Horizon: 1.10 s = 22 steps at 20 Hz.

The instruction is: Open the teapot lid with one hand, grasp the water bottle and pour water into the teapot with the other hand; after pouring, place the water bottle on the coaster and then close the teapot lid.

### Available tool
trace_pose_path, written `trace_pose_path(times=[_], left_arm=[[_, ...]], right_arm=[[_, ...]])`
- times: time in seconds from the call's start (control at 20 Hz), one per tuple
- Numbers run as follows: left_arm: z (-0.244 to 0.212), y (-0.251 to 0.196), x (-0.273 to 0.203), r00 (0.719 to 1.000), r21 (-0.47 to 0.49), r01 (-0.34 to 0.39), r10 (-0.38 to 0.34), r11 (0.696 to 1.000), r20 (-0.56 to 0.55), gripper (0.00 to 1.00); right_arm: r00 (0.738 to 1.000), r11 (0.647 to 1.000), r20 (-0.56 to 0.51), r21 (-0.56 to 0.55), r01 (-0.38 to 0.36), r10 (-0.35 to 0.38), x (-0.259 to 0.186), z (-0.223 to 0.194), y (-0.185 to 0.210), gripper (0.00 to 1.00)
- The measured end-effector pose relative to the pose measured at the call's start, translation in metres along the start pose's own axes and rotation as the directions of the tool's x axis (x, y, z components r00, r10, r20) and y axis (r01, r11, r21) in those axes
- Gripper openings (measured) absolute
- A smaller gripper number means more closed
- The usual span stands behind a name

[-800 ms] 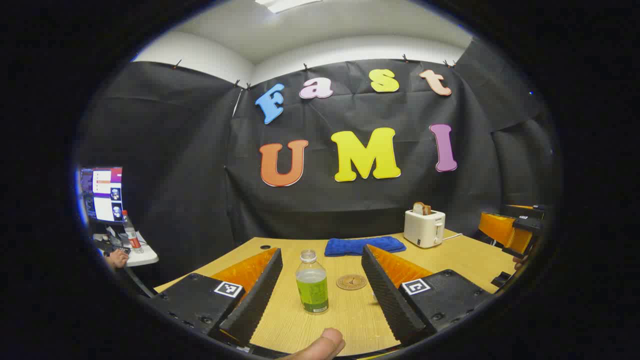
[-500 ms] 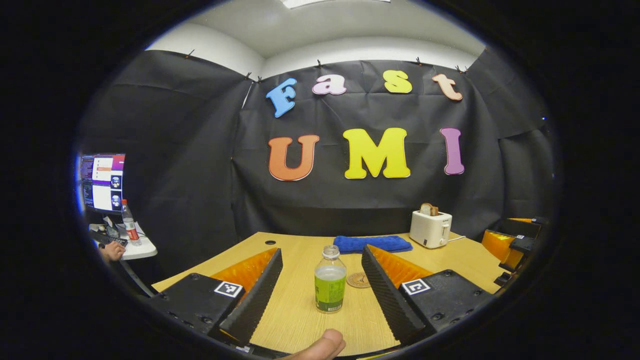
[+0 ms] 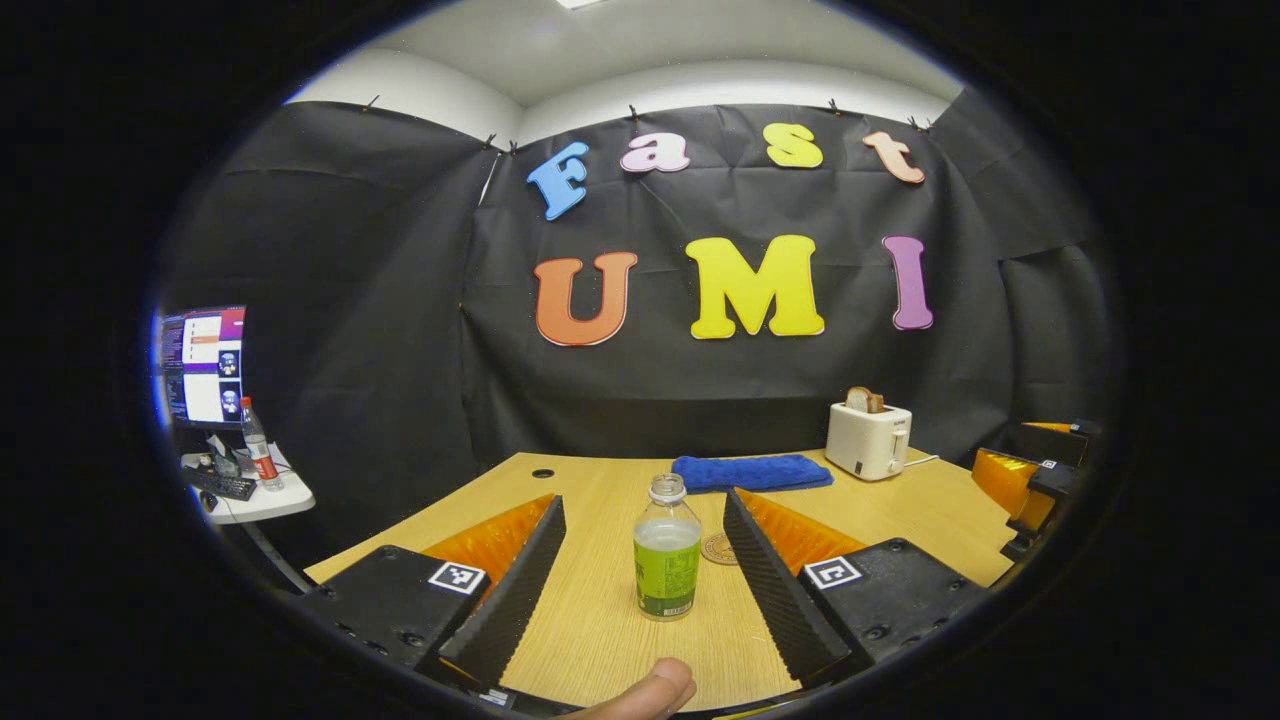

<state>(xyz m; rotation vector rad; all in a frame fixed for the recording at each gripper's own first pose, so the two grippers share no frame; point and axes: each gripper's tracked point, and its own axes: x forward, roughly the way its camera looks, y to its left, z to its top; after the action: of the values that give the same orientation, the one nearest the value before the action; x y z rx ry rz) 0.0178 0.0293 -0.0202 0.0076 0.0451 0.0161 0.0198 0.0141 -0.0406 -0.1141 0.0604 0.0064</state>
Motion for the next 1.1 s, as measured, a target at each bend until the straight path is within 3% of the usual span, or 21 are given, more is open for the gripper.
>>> trace_pose_path(times=[0.25,0.55,0.8,1.0,1.1], left_arm=[[-0.003,0.006,0.004,1.0,-0.013,-0.015,0.015,1.0,-0.011,0.99],[-0.01,0.016,0.011,0.999,0.0,-0.038,0.038,0.999,-0.023,0.99],[-0.016,0.024,0.016,0.998,-0.011,-0.047,0.047,0.999,-0.038,0.99],[-0.022,0.03,0.019,0.997,-0.022,-0.058,0.057,0.998,-0.054,0.99],[-0.023,0.03,0.021,0.997,-0.023,-0.059,0.057,0.998,-0.06,0.99]], right_arm=[[1.0,1.0,-0.017,-0.01,-0.019,0.018,0.024,-0.022,0.017,0.96],[0.991,0.993,-0.068,0.008,-0.115,0.115,0.065,-0.065,0.06,0.98],[0.983,0.993,-0.138,0.022,-0.116,0.118,0.101,-0.103,0.083,0.96],[0.982,0.99,-0.135,-0.027,-0.136,0.131,0.117,-0.116,0.093,0.81],[0.978,0.99,-0.154,-0.019,-0.142,0.137,0.122,-0.124,0.094,0.6]])
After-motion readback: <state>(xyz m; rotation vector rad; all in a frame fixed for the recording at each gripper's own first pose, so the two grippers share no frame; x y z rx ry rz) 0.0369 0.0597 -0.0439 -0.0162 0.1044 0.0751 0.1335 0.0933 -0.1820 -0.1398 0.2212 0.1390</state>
